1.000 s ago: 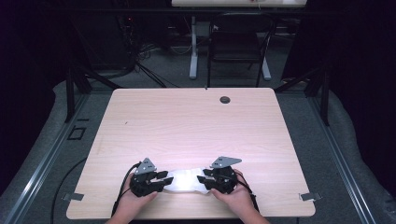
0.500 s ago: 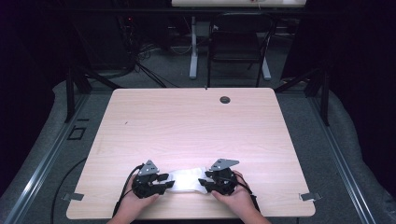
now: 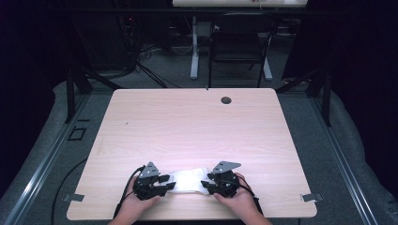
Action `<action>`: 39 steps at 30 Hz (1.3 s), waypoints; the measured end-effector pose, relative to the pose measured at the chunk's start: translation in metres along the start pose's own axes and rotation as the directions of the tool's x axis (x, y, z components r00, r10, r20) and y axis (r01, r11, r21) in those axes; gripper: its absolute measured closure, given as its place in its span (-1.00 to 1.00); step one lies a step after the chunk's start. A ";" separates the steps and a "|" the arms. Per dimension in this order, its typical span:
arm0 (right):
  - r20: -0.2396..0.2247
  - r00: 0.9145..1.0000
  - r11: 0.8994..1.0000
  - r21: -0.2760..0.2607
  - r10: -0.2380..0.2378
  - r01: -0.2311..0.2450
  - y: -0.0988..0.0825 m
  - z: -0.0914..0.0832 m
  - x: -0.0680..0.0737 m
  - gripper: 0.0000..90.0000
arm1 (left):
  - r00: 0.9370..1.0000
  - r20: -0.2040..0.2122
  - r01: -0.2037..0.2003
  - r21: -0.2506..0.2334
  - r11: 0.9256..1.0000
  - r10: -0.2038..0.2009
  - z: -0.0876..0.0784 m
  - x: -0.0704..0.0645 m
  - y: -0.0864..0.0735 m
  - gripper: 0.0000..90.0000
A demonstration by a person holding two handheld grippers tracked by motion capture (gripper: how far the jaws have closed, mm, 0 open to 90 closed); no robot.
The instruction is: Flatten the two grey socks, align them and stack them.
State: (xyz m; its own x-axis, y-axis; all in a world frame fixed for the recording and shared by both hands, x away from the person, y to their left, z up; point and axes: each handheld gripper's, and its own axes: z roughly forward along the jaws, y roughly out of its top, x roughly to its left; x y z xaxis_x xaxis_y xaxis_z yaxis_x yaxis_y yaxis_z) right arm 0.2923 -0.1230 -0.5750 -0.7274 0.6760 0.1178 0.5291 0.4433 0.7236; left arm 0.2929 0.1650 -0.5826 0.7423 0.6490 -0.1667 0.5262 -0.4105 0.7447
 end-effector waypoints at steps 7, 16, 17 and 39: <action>0.007 1.000 1.000 0.001 0.019 -0.019 0.003 0.003 -0.003 0.38 | 1.000 -0.003 0.002 -0.006 1.000 -0.002 0.002 0.003 0.002 0.30; 0.006 0.999 0.999 0.026 0.040 -0.040 0.011 0.008 -0.009 0.40 | 1.000 -0.016 0.016 -0.019 1.000 -0.016 0.007 0.009 0.006 0.30; 0.006 0.999 0.999 0.028 0.044 -0.045 0.013 0.008 -0.010 0.41 | 1.000 -0.016 0.016 -0.019 1.000 -0.016 0.007 0.009 0.006 0.29; 0.011 0.997 0.997 -0.011 0.075 -0.075 0.023 0.018 -0.019 0.32 | 0.998 -0.034 0.055 -0.078 0.995 -0.058 0.011 0.024 0.011 0.08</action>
State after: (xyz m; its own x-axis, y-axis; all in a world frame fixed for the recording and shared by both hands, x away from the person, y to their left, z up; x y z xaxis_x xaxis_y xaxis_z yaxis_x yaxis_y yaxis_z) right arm 0.3263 -0.1155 -0.5728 -0.6810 0.7136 0.1641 0.5773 0.3853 0.7199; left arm 0.3210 0.1690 -0.5855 0.6961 0.6929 -0.1880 0.5326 -0.3228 0.7824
